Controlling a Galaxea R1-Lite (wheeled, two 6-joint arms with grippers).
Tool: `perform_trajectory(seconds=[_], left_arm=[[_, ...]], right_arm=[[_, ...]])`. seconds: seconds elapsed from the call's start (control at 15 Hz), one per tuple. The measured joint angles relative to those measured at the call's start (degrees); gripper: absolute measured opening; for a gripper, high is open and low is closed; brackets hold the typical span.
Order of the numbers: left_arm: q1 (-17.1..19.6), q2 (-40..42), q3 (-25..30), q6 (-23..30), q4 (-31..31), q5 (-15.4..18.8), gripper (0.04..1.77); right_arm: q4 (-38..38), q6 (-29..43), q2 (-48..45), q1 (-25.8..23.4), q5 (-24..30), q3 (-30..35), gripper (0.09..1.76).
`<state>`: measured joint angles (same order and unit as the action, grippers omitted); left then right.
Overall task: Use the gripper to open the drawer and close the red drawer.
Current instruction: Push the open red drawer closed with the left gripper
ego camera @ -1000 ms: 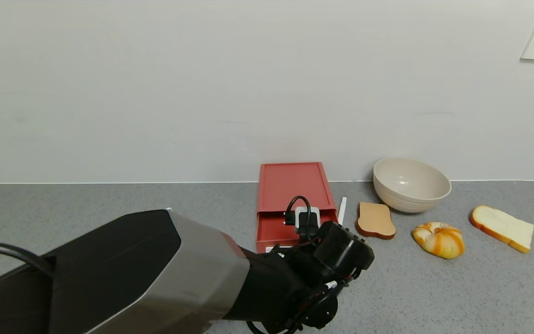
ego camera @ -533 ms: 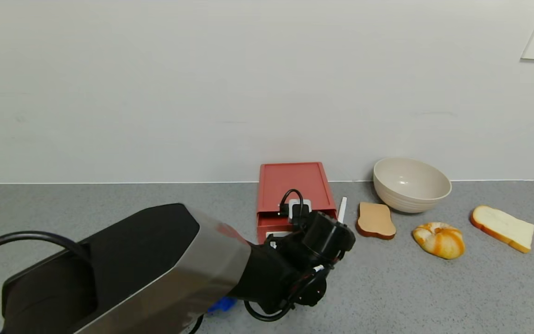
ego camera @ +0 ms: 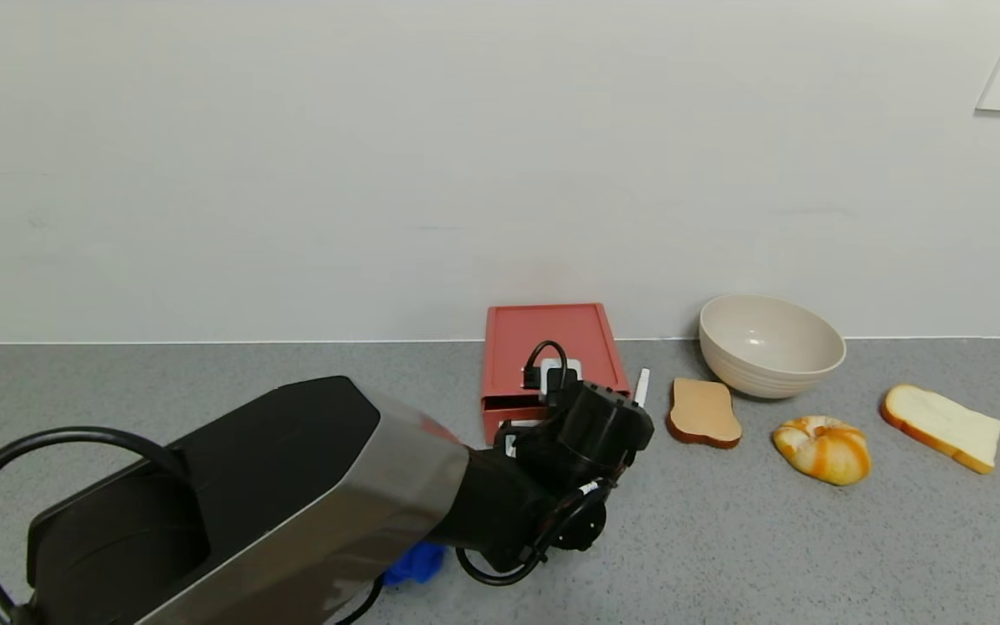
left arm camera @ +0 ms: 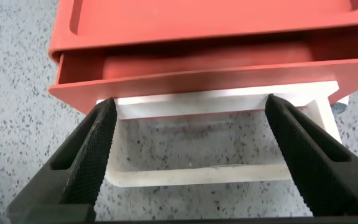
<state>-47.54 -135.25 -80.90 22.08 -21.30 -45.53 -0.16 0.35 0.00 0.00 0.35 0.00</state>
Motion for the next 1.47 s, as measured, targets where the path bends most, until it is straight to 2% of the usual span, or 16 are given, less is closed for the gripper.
perform_trajectory(seconds=[0.47, 1.0, 1.2, 1.47], left_arm=[[2.18, -2.04, -4.08, -2.35, -0.04, 0.99, 1.72], [2.56, -1.96, -4.22, -3.17, -0.06, 1.29, 1.72], [2.38, 0.89, -2.95, -4.04, 0.83, 1.24, 1.72], [1.93, 9.86, 1.11, -9.18, 1.21, 2.29, 1.72]], right_arm=[[-0.02, -0.02, 0.00, 0.00, 0.05, 0.00, 1.71], [-0.05, -0.02, 0.00, 0.00, 0.00, 0.00, 1.71], [-0.02, -0.02, 0.00, 0.00, 0.02, 0.00, 1.71], [-0.02, 0.00, 0.00, 0.00, 0.02, 0.00, 1.71]])
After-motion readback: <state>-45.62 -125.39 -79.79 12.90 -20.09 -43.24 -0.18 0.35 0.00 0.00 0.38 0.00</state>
